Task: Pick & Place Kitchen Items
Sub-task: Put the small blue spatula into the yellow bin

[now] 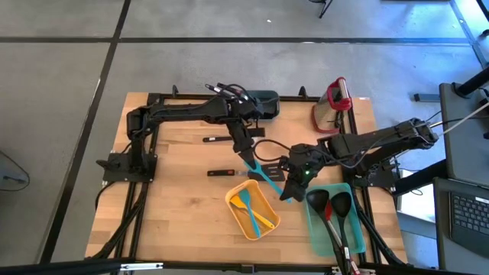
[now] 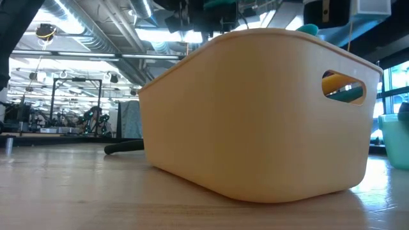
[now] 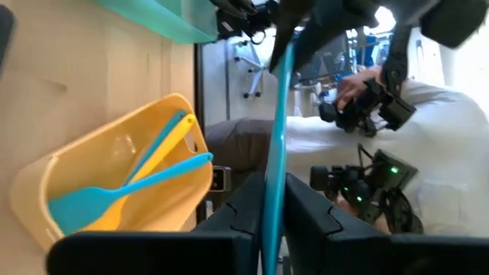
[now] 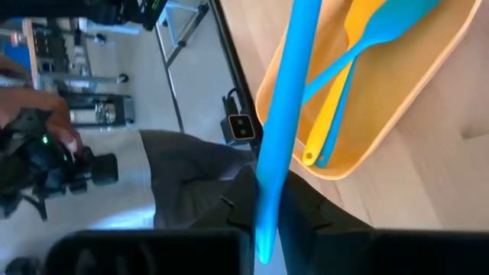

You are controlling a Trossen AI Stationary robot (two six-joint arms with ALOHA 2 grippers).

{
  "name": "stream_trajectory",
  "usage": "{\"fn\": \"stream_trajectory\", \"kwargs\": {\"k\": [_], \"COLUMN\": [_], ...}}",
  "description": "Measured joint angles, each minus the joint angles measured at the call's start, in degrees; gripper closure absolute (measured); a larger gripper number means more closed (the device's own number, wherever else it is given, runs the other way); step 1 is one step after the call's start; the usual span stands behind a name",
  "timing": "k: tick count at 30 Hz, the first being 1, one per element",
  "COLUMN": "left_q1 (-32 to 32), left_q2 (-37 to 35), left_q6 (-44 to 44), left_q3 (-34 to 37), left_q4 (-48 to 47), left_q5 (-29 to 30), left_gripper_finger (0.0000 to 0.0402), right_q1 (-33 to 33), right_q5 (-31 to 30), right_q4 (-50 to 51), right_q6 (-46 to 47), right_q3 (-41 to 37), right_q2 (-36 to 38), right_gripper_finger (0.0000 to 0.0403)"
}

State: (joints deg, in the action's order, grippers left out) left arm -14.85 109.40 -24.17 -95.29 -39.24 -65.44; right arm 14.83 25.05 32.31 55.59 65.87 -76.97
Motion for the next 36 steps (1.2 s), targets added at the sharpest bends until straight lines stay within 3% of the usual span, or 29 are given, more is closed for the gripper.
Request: {"fn": "stream_trajectory", "kwargs": {"k": [11, 25, 31, 36], "left_q1": [-5.6, -17.4, -20.2, -19.2], "left_q2": [0.1, -3.0, -3.4, -5.7], "left_q6": [-1.6, -19.0, -19.1, -8.1], "left_q3": [0.0, 0.0, 0.0, 0.2], "left_q4": [3.7, 28.6, 25.7, 11.6], "left_q5": [-1.1, 0.4, 1.4, 2.1], "left_gripper_finger": [0.0298, 0.0271, 0.0275, 0.0289], "right_q1": [3.2, 6.5, 9.3, 12.6], "right_q5": [1.7, -3.0, -5.1, -6.0], "right_q4": [-3.3, -11.9, -14.7, -18.3], "right_q6": [8.3, 15.8, 24.3, 31.8], "right_q3": [0.0, 0.1, 0.1, 0.1], "right_q2": [0.0, 0.0, 0.0, 0.0], "right_gripper_finger": [0.0374, 0.0374, 0.0374, 0.0374]}}
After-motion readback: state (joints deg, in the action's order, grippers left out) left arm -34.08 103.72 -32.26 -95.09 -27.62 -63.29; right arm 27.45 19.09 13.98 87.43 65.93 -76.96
